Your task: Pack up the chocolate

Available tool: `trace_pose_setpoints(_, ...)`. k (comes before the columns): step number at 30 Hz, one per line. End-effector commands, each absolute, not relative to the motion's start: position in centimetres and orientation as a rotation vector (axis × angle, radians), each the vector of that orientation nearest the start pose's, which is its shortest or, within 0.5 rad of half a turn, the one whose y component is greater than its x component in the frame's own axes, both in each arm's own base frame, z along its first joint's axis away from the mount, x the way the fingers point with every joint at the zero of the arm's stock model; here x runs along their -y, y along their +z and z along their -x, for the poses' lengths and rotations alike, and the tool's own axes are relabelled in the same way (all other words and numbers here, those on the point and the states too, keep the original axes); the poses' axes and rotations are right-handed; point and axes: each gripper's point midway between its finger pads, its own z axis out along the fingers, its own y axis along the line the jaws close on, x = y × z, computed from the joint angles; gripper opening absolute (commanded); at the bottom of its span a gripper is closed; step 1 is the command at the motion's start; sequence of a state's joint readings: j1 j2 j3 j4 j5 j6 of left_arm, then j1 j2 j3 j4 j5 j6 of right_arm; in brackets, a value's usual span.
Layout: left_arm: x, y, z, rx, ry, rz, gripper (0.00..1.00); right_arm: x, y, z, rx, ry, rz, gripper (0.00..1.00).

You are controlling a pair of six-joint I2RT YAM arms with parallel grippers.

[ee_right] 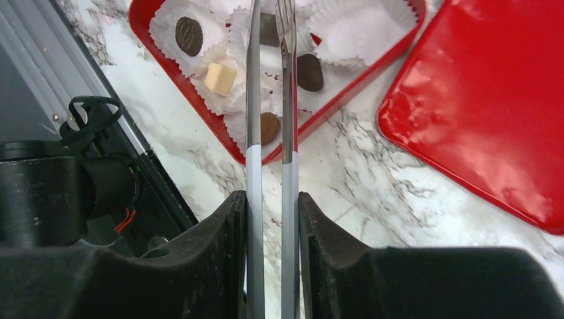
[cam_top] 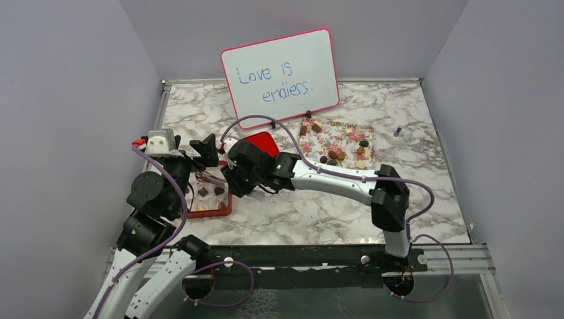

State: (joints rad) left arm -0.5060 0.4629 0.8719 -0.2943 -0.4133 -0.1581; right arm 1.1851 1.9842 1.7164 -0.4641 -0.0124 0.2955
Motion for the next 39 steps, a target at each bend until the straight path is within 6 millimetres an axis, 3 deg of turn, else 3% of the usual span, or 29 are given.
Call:
trace_pose_setpoints(1, 6.2, 36.1, -23.1, -1.489, -0.269, 0.065, 0.99, -48.4, 19.5, -20.3, -2.091, 0.662, 0.946, 0.34)
trace_pose_setpoints(11, 7.9, 34.2, -23.9, -1.550, -0.311, 0.020, 0.99, -39.6, 20.1, -23.2, -2.149, 0.418, 0.759, 0.34)
trace_pose_setpoints(19, 10.5, 30.2, -25.2, -1.685, -0.342, -0.095, 0.99, -30.4, 20.1, -26.2, -2.238, 0.231, 0.558, 0.34)
trace_pose_setpoints(23, 11.4, 28.8, -26.0, -1.743, -0.334, -0.133, 0.99, -27.1, 20.2, -25.9, -2.261, 0.151, 0.473, 0.34)
trace_pose_setpoints(32, 12.7, 26.1, -26.9, -1.836, -0.330, -0.204, 0.99, -20.8, 17.7, -24.6, -2.388, -0.050, 0.353, 0.34)
trace_pose_setpoints(39, 13.1, 25.3, -27.0, -1.865, -0.338, -0.217, 0.99, -16.7, 17.3, -24.9, -2.435, -0.159, 0.228, 0.34)
